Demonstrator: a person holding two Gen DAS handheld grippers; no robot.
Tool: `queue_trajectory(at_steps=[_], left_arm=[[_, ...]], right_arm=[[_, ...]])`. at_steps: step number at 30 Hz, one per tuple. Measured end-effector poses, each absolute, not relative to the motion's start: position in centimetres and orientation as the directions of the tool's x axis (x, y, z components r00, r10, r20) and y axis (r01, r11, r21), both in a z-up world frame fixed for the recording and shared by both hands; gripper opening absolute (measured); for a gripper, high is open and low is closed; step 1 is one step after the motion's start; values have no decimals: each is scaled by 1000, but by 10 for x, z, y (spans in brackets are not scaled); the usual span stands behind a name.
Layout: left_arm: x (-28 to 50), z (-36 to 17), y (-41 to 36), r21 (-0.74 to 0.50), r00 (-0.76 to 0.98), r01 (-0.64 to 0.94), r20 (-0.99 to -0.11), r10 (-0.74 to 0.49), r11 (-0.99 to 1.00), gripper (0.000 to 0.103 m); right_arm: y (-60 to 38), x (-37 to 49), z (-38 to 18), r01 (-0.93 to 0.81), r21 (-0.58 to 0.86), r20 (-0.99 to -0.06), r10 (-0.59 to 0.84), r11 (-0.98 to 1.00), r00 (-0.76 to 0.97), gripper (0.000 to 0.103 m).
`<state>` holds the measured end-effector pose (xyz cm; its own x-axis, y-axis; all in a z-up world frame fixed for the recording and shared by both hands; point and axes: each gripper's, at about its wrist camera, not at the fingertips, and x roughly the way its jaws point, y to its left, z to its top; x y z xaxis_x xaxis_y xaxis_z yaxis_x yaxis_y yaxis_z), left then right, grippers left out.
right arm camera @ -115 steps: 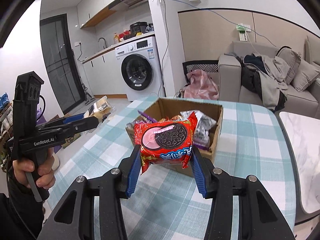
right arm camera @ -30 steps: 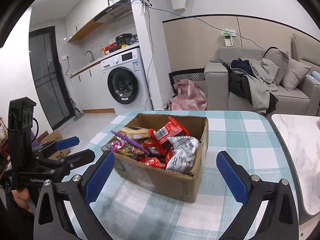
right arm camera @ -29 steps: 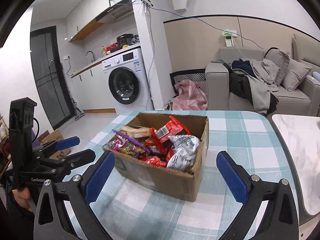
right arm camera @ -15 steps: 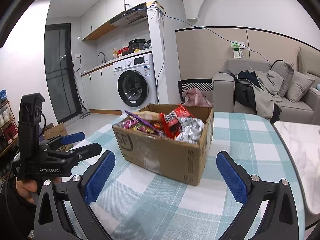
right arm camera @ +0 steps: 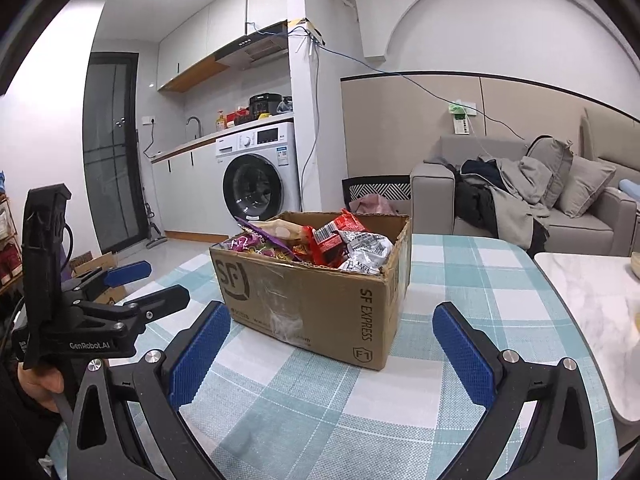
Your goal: Organize snacks
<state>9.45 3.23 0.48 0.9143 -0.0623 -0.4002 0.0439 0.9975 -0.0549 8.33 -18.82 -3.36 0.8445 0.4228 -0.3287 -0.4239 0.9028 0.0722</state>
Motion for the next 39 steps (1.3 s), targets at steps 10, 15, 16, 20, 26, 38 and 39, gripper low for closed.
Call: queue_trajectory(at_steps=[10, 15, 16, 20, 26, 38, 39], left_arm=[[93, 5, 36, -72, 916, 40, -396, -65, 997, 102], [91, 6, 37, -77, 918, 36, -392, -64, 996, 102], [91, 6, 38, -77, 918, 36, -393, -63, 996, 102], [91, 6, 38, -79, 917, 35, -393, -63, 996, 102], [91, 6, 38, -79, 918, 35, -393, -63, 996, 102], [92, 3, 39, -88, 913, 34, -403, -66, 996, 102], [93, 3, 40, -87, 912, 33, -404, -65, 996, 102]], right_arm=[[-180, 78, -34, -437, 22, -312, 421, 899, 852, 103], [-178, 76, -35, -439, 10, -307, 421, 898, 853, 103], [-178, 76, -35, -440, 11, -308, 422, 898, 853, 103], [-177, 76, -35, -440, 10, -307, 421, 898, 853, 103], [-178, 76, -35, -440, 10, -308, 421, 898, 853, 103], [-178, 76, -35, -440, 11, -307, 422, 898, 853, 103], [-178, 76, -36, -440, 11, -307, 422, 898, 853, 103]])
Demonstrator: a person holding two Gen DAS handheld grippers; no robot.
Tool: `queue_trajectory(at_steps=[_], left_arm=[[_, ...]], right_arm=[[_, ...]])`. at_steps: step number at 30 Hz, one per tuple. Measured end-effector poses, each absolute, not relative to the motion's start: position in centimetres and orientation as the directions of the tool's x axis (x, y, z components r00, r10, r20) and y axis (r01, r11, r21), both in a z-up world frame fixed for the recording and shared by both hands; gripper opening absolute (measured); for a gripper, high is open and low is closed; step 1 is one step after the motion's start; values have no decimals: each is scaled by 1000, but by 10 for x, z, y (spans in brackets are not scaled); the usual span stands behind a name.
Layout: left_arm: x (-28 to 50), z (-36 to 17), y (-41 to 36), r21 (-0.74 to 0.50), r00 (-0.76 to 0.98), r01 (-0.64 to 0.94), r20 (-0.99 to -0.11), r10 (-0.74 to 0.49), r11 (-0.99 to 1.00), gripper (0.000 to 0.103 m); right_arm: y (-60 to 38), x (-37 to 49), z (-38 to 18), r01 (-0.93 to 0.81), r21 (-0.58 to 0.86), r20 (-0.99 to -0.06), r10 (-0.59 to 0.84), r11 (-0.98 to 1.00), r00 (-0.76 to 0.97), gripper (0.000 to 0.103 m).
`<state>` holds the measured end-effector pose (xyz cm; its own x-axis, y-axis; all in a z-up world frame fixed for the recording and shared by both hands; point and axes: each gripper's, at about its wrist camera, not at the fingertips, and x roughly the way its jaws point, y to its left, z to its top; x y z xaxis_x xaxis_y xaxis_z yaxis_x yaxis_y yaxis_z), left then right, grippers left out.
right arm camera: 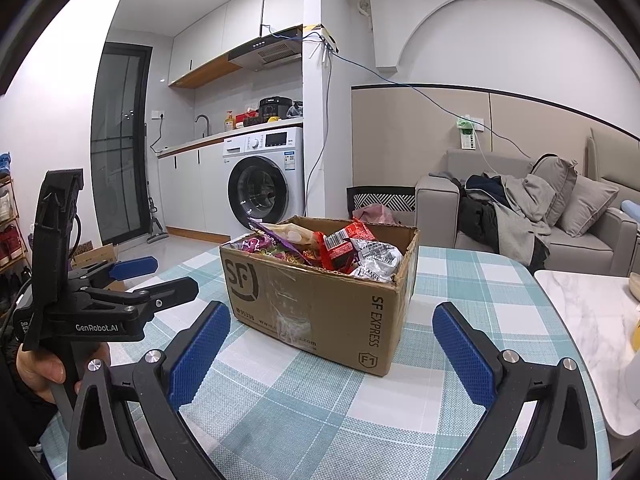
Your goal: Organize snacks
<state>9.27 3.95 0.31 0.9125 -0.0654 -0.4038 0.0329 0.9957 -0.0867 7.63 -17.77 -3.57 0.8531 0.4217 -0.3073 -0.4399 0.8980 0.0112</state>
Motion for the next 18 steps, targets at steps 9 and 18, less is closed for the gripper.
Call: queue_trajectory(at_steps=[9, 18], left_arm=[[94, 3, 40, -89, 912, 33, -405, -67, 995, 102], [94, 3, 40, -89, 911, 33, -406, -67, 996, 102]], right_arm=[[-179, 76, -35, -440, 12, -307, 422, 898, 853, 103], [-179, 76, -35, -440, 12, -307, 422, 898, 853, 103]])
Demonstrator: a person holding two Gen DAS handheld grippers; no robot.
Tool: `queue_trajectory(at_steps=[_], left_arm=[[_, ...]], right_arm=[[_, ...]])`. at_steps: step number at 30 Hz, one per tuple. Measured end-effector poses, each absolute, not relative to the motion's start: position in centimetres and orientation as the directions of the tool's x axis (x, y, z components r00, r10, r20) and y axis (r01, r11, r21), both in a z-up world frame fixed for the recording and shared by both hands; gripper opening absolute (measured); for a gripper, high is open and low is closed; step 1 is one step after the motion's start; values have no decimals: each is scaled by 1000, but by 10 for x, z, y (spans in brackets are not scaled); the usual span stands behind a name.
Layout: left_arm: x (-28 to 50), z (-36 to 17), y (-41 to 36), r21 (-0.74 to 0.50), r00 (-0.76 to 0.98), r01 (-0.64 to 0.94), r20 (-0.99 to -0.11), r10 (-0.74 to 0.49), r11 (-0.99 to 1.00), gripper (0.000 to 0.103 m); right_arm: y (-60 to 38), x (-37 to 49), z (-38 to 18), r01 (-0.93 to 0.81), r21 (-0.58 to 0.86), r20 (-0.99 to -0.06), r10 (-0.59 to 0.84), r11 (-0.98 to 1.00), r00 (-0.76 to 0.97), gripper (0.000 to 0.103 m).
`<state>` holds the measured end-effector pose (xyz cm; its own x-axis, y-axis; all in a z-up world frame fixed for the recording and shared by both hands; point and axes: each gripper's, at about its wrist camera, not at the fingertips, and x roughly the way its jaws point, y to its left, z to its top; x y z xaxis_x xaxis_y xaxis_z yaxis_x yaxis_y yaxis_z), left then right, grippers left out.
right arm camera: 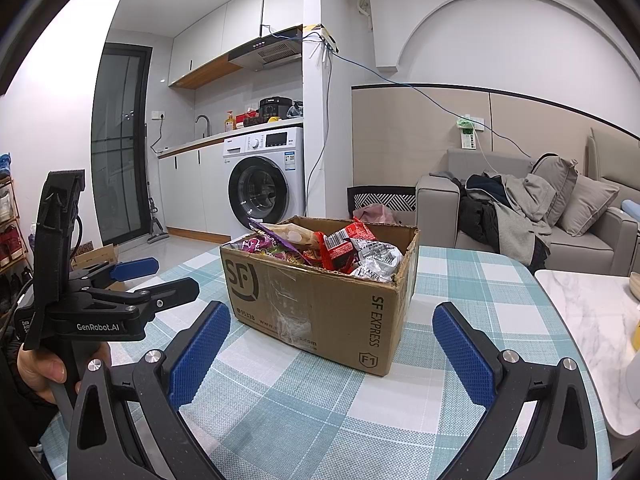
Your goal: Organize snacks
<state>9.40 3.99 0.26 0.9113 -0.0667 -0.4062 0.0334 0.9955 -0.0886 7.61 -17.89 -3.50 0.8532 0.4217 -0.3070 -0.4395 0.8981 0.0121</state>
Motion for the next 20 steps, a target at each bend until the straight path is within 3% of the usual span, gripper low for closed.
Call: queue_trajectory(at_steps=[20], left_arm=[[96, -2, 38, -93, 910, 36, -409, -71, 995, 102]], right_arm=[[-179, 76, -35, -439, 13, -306, 422, 898, 853, 103]])
